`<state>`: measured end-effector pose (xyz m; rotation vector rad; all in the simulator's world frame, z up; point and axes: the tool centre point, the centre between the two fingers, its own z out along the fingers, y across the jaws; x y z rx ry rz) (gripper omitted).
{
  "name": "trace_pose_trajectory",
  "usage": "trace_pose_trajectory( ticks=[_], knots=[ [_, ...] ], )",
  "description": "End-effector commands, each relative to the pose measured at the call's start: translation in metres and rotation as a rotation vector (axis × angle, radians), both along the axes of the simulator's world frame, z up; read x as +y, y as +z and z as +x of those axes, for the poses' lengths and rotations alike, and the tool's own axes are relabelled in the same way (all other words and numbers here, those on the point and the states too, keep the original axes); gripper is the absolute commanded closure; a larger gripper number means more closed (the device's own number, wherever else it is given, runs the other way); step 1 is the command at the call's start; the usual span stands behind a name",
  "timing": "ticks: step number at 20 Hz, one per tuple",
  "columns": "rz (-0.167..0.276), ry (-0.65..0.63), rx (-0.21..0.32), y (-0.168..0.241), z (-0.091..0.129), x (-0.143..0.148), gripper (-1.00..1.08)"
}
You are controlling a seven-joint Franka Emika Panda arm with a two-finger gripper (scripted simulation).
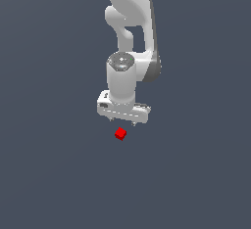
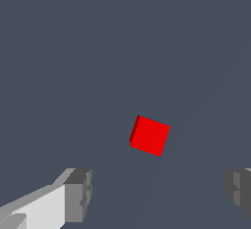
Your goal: Lift up the red cube by 0.2 meters.
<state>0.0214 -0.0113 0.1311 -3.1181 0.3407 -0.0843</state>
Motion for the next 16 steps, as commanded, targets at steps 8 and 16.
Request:
trace_pose_trajectory(
  ticks=[8, 16],
  knots=[
    [0.005, -0.226, 0.036, -0.077, 0.005, -0.009, -0.92],
    [0.009, -0.321, 0.052, -0.109, 0.007, -0.012, -0.92]
  ],
)
